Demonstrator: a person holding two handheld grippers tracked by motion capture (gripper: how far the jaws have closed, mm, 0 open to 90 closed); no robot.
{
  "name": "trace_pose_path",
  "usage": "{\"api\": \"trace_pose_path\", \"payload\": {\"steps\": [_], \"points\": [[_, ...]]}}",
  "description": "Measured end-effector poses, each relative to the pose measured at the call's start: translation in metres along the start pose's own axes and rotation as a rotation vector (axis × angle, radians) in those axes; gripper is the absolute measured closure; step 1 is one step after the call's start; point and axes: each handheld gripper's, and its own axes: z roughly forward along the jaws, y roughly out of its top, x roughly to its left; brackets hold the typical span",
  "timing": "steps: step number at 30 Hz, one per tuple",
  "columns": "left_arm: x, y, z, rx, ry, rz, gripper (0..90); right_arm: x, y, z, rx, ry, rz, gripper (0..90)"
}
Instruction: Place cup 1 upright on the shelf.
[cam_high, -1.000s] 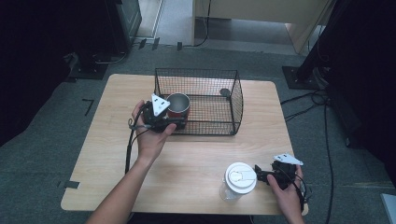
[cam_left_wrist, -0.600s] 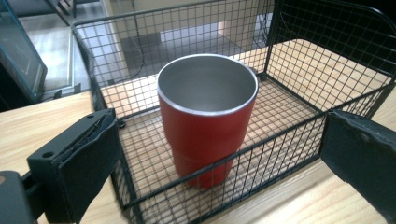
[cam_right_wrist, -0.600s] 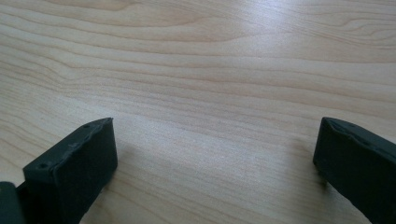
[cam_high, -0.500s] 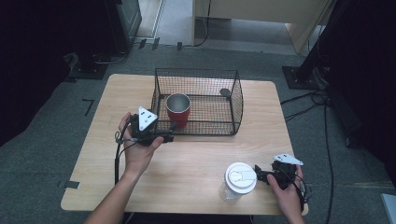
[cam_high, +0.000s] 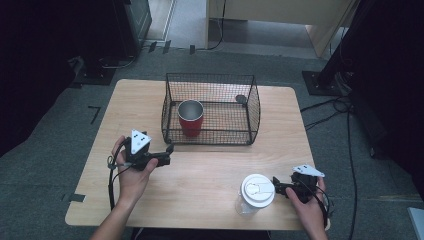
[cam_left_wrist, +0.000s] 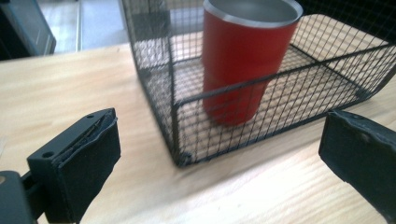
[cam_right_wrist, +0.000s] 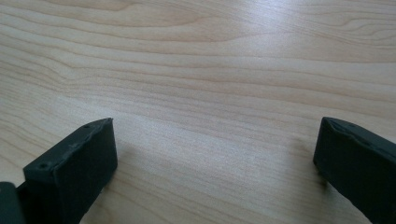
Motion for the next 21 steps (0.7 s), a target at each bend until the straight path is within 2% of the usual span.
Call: {"api": "trace_pose_path", "payload": {"steps": [4,8,11,15,21], "points": [[0.009,-0.011,-0.005,0.013,0.012,-0.017,0.0,0.0,0.0,0.0,0.0,0.0,0.0,0.0],[0.018,-0.021,-0.01,0.019,0.027,-0.015,0.0,0.0,0.0,0.0,-0.001,0.005,-0.005,0.0],[0.027,-0.031,-0.015,0.038,0.044,-0.025,0.0,-0.002,-0.002,-0.002,-0.001,0.013,-0.014,0.0],[0.037,-0.043,-0.019,0.063,0.063,-0.046,0.0,-0.003,-0.004,-0.005,-0.001,0.001,0.001,0.0],[0.047,-0.065,-0.022,0.108,0.088,-0.056,0.0,-0.003,-0.007,-0.012,-0.009,0.025,-0.001,0.0]]}}
